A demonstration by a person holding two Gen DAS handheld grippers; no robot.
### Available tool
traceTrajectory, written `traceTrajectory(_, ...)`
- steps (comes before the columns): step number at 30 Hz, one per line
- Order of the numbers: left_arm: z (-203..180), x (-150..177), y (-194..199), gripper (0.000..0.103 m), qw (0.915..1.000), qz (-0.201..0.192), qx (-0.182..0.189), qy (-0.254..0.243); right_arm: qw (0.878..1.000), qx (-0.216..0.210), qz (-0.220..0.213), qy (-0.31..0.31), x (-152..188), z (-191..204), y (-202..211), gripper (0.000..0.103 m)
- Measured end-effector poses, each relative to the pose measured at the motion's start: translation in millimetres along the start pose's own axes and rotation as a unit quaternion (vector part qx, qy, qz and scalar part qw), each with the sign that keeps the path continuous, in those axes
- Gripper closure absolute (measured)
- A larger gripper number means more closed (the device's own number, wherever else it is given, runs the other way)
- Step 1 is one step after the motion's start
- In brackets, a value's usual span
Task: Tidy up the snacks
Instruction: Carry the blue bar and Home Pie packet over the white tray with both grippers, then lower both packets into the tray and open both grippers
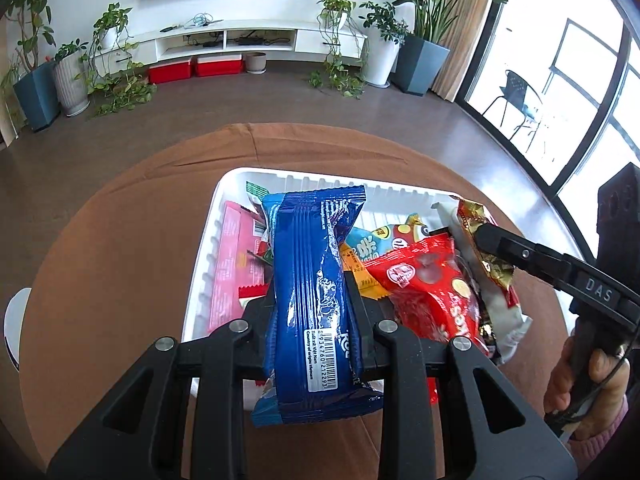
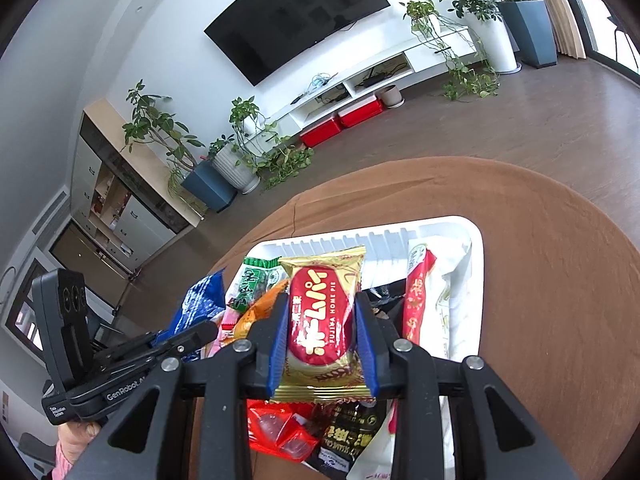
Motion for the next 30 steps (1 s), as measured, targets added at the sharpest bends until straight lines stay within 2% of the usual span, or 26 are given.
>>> traceTrajectory(9,10,-4,-27,0.077,0.9999,0.006,-0.012,0.010,1.000,0.021,0.003,0.018,0,-1,-5,0.067)
traceTrajectory(12,12,-4,-28,0.065,0.9999,0.000,-0.010,0.010,0.999,0.027,0.002,0.023,-1,-1,-5,0.066)
traceTrajectory(13,13,-4,-27,0.054,0.9999,-0.005,-0.010,0.012,0.999,0.030,0.001,0.028,-1,0,-5,0.065)
traceTrajectory(14,13,-5,-27,0.050,0.9998,-0.010,-0.011,0.014,0.999,0.032,0.000,0.030,-1,1,-4,0.063)
traceTrajectory(19,12,-8,-23,0.048,0.9995,-0.026,-0.016,0.007,0.998,0.039,-0.011,0.039,-2,3,1,0.058)
traceTrajectory(26,9,-5,-10,0.037,0.9990,-0.041,-0.016,0.009,0.998,0.035,-0.021,0.052,1,10,8,0.052)
traceTrajectory(27,9,-4,-8,0.035,0.9990,-0.041,-0.016,0.010,0.998,0.035,-0.023,0.055,1,11,9,0.050)
traceTrajectory(29,9,-2,-3,0.022,0.9988,-0.045,-0.015,0.014,0.997,0.032,-0.028,0.061,1,15,12,0.047)
traceTrajectory(30,9,0,0,0.020,0.9987,-0.048,-0.011,0.017,0.997,0.031,-0.031,0.064,1,17,14,0.044)
Point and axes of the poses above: each gripper's, at about its wrist camera, not at the fingertips, and y roughly against the way its jaws point, z to its left, x to its underside, the point moved 3 cm from there along -y, roughly the way its jaws point, and after that the axes turned 2 degrees about x, right-handed, at the moved point
